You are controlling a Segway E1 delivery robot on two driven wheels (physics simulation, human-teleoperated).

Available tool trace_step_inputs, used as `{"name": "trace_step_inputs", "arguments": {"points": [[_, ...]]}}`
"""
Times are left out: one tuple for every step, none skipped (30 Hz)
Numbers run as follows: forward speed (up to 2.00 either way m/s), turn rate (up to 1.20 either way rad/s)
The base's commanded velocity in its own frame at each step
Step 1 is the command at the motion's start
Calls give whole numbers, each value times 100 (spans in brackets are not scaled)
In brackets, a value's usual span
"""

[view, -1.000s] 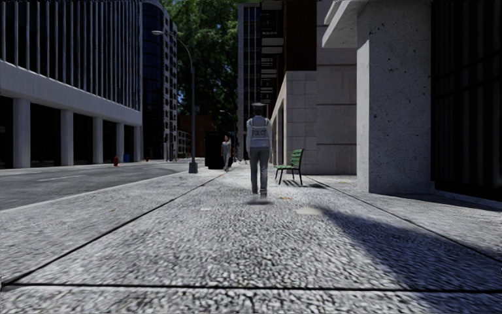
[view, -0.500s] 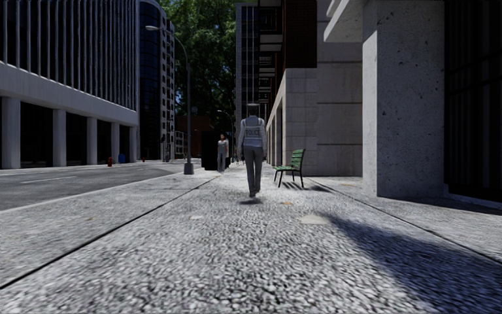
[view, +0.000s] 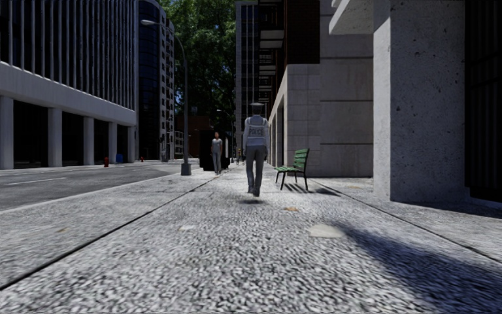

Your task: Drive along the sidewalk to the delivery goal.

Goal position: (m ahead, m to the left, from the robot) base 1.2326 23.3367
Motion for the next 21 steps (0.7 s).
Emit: {"name": "trace_step_inputs", "arguments": {"points": [[95,0],[95,0],[95,0],[95,0],[95,0],[95,0],[95,0],[95,0],[111,0],[141,0],[156,0],[160,0],[161,0],[162,0],[162,0],[162,0],[167,0],[181,0],[187,0],[188,0],[189,0]]}}
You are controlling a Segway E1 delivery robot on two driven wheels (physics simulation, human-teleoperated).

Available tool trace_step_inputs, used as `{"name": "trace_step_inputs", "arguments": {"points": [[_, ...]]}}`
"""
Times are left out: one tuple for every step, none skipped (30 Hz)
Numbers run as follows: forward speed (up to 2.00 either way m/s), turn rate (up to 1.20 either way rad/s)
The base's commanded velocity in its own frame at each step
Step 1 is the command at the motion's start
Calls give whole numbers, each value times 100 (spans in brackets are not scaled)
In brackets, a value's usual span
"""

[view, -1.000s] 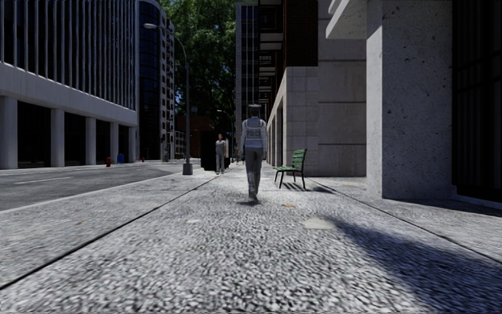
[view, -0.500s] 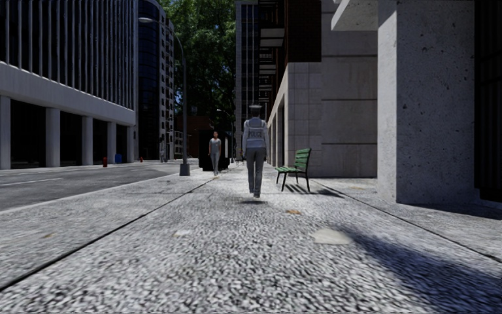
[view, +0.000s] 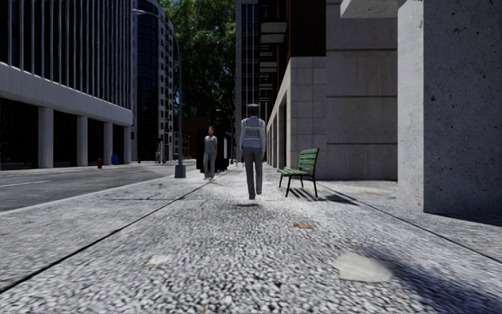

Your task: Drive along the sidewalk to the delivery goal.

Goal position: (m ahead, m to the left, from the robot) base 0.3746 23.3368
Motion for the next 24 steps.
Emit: {"name": "trace_step_inputs", "arguments": {"points": [[189,0],[189,0],[189,0],[189,0],[189,0],[189,0],[189,0],[189,0],[189,0],[189,0],[189,0],[189,0],[189,0],[189,0],[189,0],[189,0],[189,0],[189,0],[189,0],[189,0],[189,0],[189,0],[189,0],[189,0]]}}
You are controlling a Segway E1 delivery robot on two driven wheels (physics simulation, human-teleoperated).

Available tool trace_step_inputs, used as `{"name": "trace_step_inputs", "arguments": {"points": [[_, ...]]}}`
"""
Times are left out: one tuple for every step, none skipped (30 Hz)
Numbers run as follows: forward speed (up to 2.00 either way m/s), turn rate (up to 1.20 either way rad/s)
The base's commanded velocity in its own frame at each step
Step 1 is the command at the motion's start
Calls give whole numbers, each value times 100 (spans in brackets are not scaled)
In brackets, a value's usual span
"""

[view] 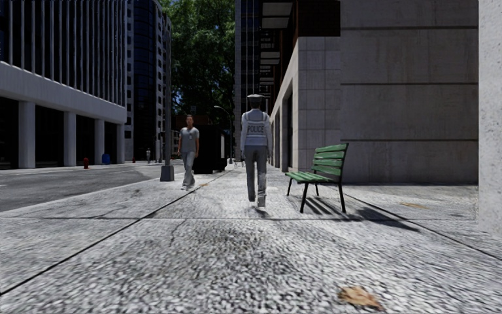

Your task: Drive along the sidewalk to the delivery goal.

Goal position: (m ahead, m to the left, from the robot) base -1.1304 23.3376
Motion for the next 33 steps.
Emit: {"name": "trace_step_inputs", "arguments": {"points": [[189,0],[189,0],[189,0],[189,0],[189,0],[189,0],[189,0],[189,0],[189,0],[189,0],[189,0],[189,0],[189,0],[189,0],[189,0],[189,0],[189,0],[189,0],[189,0],[189,0],[189,0],[189,0],[189,0],[189,0],[189,0],[189,0],[189,0],[189,0],[189,0],[189,0],[189,0],[189,0],[189,0]]}}
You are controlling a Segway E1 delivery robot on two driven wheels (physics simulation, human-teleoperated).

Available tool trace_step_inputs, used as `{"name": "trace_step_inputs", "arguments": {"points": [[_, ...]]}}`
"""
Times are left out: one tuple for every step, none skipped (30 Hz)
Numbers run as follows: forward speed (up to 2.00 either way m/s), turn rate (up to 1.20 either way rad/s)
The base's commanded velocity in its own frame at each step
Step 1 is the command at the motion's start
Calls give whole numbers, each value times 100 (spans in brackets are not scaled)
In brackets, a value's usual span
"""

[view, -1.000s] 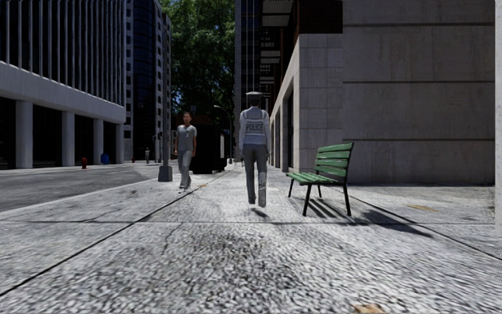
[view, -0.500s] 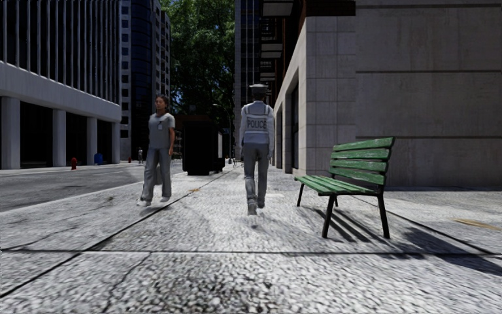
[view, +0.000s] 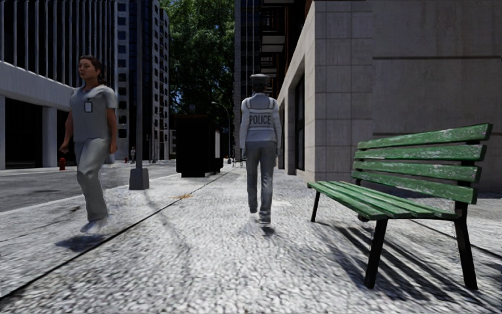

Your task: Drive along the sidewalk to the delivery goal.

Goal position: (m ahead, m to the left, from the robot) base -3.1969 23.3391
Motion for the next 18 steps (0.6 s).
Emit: {"name": "trace_step_inputs", "arguments": {"points": [[189,0],[189,0],[189,0],[189,0],[189,6],[189,12],[189,17],[189,18],[189,18],[189,21],[189,25],[189,27],[189,27],[189,29],[189,37],[189,37],[189,43],[189,45]]}}
